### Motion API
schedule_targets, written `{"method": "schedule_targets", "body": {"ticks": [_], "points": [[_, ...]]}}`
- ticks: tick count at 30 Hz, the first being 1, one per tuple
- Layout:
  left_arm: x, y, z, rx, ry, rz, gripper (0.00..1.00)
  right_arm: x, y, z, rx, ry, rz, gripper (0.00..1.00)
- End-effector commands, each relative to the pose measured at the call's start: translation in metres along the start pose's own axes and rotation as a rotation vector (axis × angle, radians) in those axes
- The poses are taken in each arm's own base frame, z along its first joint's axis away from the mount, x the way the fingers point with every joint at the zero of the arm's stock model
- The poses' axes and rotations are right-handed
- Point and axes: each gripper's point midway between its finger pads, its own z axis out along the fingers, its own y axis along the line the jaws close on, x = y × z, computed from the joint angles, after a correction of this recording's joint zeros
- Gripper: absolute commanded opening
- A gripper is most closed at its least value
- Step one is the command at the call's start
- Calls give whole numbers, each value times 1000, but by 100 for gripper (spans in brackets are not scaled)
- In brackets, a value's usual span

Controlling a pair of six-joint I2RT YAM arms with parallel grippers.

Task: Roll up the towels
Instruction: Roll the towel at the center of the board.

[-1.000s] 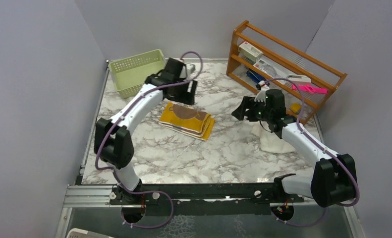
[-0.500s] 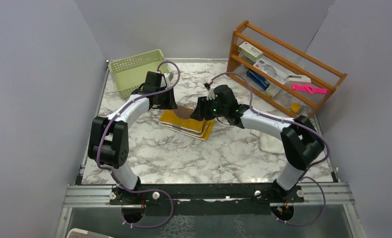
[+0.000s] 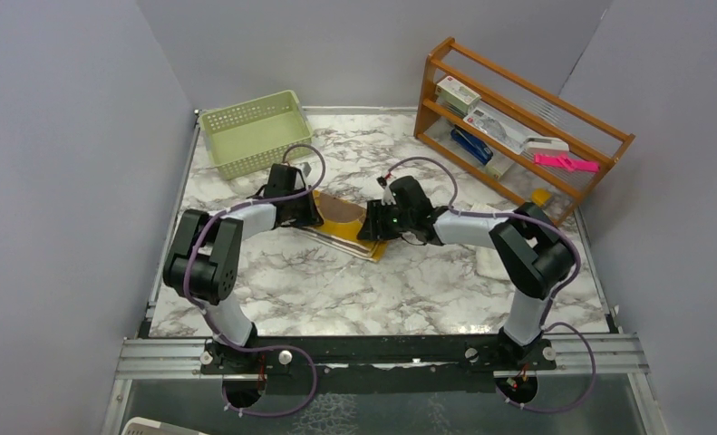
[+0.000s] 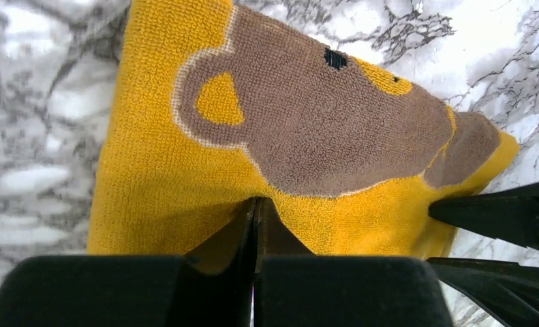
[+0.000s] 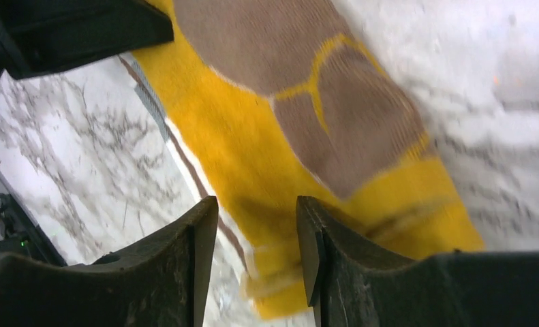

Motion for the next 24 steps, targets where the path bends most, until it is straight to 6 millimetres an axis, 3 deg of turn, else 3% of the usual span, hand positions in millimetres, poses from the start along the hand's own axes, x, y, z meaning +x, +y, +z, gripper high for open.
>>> {"method": "schedule_targets", "body": {"ticks": [1, 5, 7, 12, 13, 15, 16, 19, 22, 24], "points": [[20, 13, -12, -82, -50, -111, 0, 22, -16, -25, 77, 30, -34, 48], [48, 0, -27, -90, -90, -193, 0, 30, -29, -17, 109, 103, -112, 50], [59, -11, -39, -83, -142, -256, 0, 22, -37, -11, 116, 116, -132, 51], [80, -35, -67, 17, -342, -553, 1, -34, -41, 18, 61, 134, -183, 54], [79, -37, -72, 36, -387, -581, 9, -48, -41, 26, 60, 132, -209, 54], [69, -41, -83, 72, -457, -584, 26, -76, -41, 43, 63, 128, -248, 55], [61, -45, -89, 78, -480, -564, 31, -104, -31, 49, 45, 92, -275, 55], [18, -72, -114, 78, -552, -424, 46, -142, -8, 55, -22, 65, -318, 56], [-16, -90, -128, 48, -571, -262, 57, -175, 23, 41, -102, 0, -372, 59], [-31, -87, -127, 17, -535, -181, 60, -186, 40, 25, -136, -20, -407, 61]]}}
